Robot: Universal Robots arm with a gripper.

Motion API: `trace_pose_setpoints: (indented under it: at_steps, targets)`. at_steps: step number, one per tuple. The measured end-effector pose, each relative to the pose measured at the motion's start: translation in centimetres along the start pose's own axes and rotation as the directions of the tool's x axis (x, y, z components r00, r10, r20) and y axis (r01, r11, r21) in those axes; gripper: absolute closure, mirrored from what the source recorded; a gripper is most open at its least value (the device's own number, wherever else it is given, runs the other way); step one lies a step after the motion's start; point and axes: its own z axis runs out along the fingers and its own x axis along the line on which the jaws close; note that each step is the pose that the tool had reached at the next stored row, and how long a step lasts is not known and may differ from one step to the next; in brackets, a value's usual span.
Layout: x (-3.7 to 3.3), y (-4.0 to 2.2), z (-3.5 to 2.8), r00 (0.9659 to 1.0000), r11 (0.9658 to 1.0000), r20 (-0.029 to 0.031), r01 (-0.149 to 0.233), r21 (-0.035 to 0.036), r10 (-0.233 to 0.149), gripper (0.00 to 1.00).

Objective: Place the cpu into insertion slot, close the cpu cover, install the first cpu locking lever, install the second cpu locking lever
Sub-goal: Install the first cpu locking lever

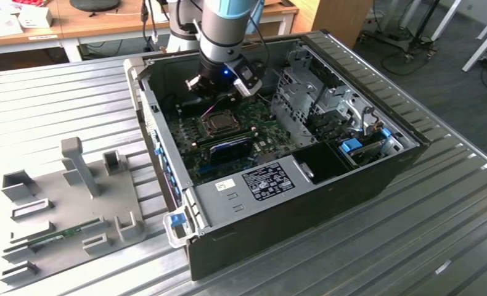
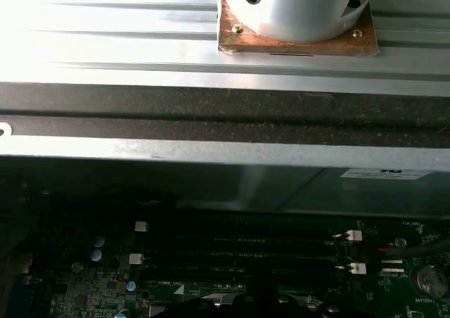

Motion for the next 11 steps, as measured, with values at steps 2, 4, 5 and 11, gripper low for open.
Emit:
trace_pose_setpoints:
  at_steps: [2, 4, 5, 11]
  targets:
    - [-0.12, -0.03, 0.07, 1.0, 1.0, -0.0052, -0.002, -0.0001, 0.002, 0.9]
    - [-0.23, -0.05, 0.11, 0.9999, 1.0, -0.0104, -0.004, 0.0, 0.004, 0.9]
    - [-0.28, -0.05, 0.13, 0.9999, 1.0, -0.0124, -0.004, -0.0001, 0.004, 0.9]
    - [-0.31, -0.06, 0.14, 0.9999, 1.0, -0.0136, -0.005, -0.0002, 0.005, 0.9]
